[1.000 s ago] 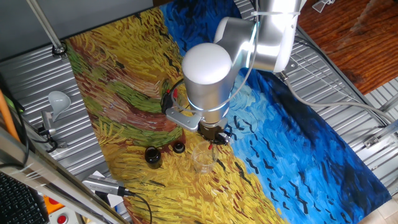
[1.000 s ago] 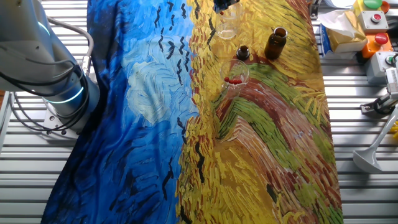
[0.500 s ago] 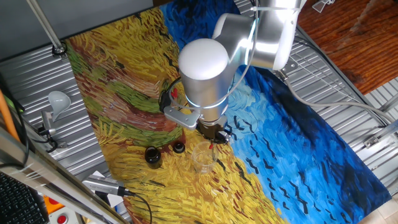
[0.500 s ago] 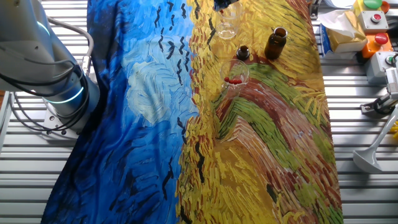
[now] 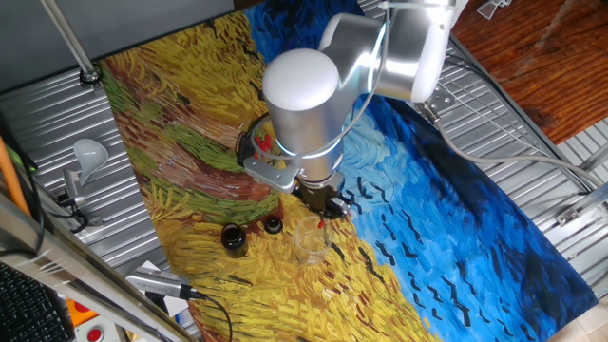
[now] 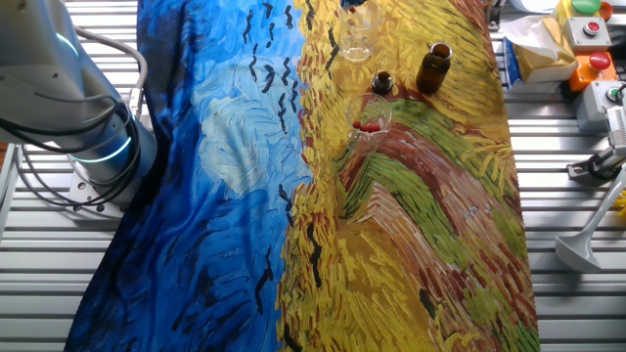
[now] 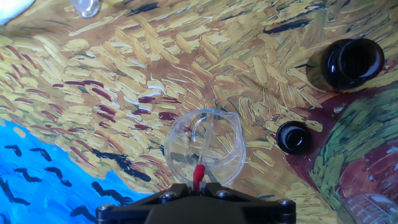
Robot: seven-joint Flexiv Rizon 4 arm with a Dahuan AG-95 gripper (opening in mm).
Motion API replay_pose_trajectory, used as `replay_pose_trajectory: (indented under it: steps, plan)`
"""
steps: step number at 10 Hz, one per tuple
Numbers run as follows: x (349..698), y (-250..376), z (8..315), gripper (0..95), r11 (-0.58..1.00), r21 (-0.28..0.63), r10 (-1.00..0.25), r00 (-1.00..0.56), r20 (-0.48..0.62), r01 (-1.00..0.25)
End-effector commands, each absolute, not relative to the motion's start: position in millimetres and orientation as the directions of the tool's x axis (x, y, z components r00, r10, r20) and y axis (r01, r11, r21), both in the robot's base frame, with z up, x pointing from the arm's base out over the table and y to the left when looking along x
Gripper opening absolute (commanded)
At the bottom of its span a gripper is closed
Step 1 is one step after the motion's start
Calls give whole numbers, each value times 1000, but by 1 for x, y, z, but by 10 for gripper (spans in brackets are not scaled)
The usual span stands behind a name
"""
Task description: Transfer liquid using a dropper
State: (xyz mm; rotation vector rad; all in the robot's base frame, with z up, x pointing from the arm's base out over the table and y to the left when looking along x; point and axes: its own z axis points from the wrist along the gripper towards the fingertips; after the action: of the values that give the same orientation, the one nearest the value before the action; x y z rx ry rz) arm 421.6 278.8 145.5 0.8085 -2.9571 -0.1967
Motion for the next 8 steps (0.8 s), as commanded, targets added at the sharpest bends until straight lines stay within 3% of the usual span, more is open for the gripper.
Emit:
replay_pose_trajectory:
  steps: [1,8]
  plan:
    - [421,281,149,0,852,157,-510,-859,36,-500]
    - [421,283,150,0,848,170,-515,-857,36,-502]
